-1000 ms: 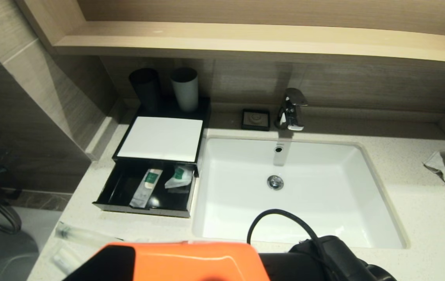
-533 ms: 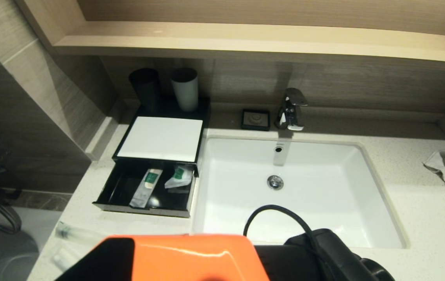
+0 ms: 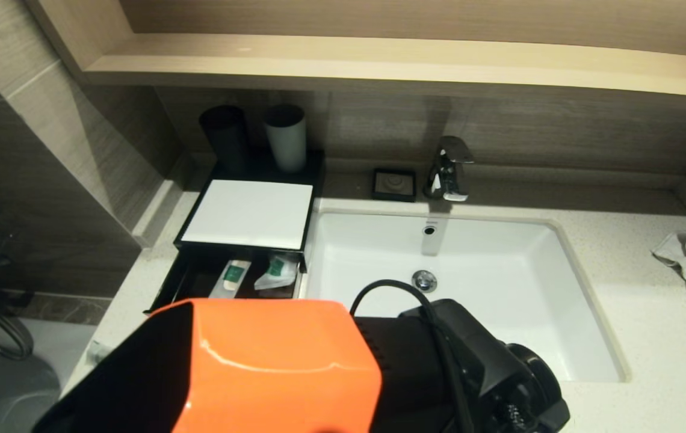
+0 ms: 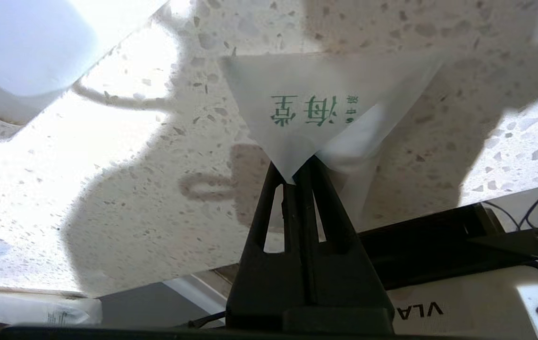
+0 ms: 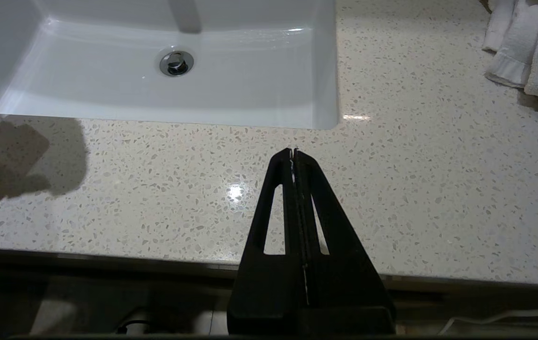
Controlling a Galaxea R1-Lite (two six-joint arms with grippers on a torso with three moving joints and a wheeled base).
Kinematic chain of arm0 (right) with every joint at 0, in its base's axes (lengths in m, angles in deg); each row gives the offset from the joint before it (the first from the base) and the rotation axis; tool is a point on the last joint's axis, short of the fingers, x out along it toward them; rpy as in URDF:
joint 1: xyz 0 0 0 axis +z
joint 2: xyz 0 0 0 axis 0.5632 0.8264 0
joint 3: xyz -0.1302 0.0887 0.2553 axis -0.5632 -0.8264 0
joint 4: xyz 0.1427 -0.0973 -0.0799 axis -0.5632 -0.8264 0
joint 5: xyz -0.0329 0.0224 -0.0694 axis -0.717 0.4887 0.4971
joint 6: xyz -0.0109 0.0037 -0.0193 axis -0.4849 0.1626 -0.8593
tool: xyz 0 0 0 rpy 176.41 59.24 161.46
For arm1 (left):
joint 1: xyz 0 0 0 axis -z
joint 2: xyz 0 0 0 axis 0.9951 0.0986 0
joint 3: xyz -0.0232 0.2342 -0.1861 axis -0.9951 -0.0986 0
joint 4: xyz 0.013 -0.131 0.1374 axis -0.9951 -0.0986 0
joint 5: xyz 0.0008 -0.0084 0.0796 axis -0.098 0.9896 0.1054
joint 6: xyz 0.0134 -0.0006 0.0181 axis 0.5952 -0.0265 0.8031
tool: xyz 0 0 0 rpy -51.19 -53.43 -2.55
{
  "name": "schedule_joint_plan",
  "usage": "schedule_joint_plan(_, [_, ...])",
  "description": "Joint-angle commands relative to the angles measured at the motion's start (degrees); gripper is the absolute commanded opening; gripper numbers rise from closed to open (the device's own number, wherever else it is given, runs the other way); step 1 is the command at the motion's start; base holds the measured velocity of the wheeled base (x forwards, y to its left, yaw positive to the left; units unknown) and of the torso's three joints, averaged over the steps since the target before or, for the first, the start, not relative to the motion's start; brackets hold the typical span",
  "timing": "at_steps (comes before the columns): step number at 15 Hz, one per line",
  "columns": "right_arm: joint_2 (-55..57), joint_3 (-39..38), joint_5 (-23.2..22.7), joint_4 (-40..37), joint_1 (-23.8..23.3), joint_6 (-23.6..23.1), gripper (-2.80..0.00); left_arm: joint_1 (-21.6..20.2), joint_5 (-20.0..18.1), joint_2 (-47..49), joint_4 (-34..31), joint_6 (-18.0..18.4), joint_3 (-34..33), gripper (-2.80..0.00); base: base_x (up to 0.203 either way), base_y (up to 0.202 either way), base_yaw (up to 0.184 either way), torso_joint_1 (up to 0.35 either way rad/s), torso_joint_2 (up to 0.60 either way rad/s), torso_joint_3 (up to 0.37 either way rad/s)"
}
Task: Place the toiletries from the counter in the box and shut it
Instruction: Pick up the bathroom toiletry, then place the bathroom toiletry into the drawer
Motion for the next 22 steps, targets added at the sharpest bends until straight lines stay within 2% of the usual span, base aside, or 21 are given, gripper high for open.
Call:
schedule_joint_plan(1, [0.0, 0.0, 0.0, 0.0, 0.0, 0.0, -2.80, -0.9, 0.1, 0.1, -0.4, -0.2, 0.0, -2.80, 0.000, 0.000, 0.000, 0.000, 0.00, 0.000])
schedule_joint_plan(8, [0.0, 0.0, 0.0, 0.0, 0.0, 0.0, -2.80, -1.4, 0.5, -0.3, -0.2, -0.6, 0.1, -2.80, 0.000, 0.000, 0.000, 0.000, 0.00, 0.000])
schedule_joint_plan(16, [0.0, 0.0, 0.0, 0.0, 0.0, 0.0, -2.80, -1.6, 0.5, -5.3, -0.7, -0.7, 0.4, -2.80, 0.000, 0.000, 0.000, 0.000, 0.00, 0.000])
schedule_joint_plan(22, [0.0, 0.0, 0.0, 0.0, 0.0, 0.0, -2.80, -3.0, 0.5, -6.0, -0.7, -0.7, 0.4, -2.80, 0.000, 0.000, 0.000, 0.000, 0.00, 0.000])
